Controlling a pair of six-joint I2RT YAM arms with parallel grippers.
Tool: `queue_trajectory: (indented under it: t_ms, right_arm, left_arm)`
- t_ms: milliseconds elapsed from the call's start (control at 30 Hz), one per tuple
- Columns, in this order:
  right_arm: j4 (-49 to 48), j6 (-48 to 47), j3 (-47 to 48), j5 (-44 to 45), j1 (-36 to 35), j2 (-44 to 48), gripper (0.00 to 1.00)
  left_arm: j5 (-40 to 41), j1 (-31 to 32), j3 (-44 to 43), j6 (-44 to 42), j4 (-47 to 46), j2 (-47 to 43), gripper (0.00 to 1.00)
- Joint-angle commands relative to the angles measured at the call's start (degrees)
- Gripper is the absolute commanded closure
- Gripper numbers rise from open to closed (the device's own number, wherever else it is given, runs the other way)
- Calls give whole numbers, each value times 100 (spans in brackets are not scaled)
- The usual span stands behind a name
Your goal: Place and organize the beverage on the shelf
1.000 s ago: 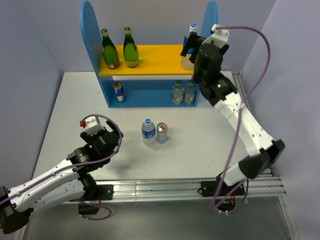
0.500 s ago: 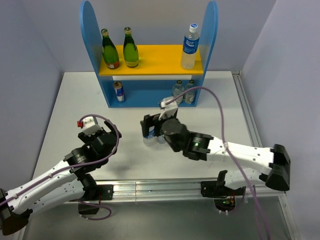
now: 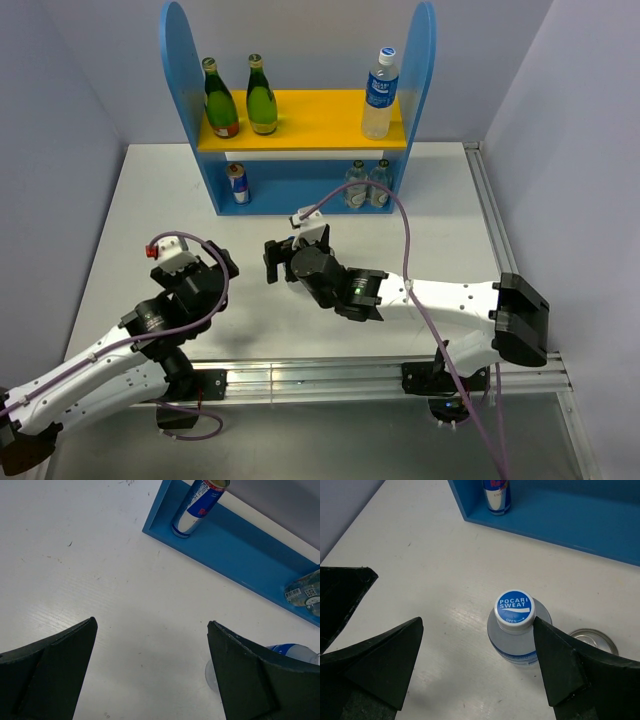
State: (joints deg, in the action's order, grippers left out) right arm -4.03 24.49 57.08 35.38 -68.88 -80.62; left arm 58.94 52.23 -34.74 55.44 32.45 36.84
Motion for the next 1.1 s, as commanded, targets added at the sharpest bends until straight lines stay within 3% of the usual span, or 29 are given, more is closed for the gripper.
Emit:
queue_trajectory:
  t_ms: [0, 400, 767, 900, 967, 1067]
  right_arm:
    - [-379, 126, 164, 224, -2, -156, 3]
    - [-528, 109, 84, 953, -2, -296, 6]
    - [-440, 223, 163, 1173, 112, -604, 20]
    - [-458, 258, 102, 1208, 138, -648, 37]
    - [-449, 275, 102, 1226, 147, -657, 52]
    - [-379, 267, 145, 1244, 164, -692, 60]
  left_arm:
    - [83, 24, -103, 99, 51, -2, 1]
    - [48, 24, -59, 55, -19, -54, 2]
    - [39, 24, -68, 55, -10, -45, 2]
    - [39, 24, -50, 37, -37, -72, 2]
    - [39, 24, -50, 37, -37, -72, 2]
    - [39, 24, -59, 46, -19, -72, 2]
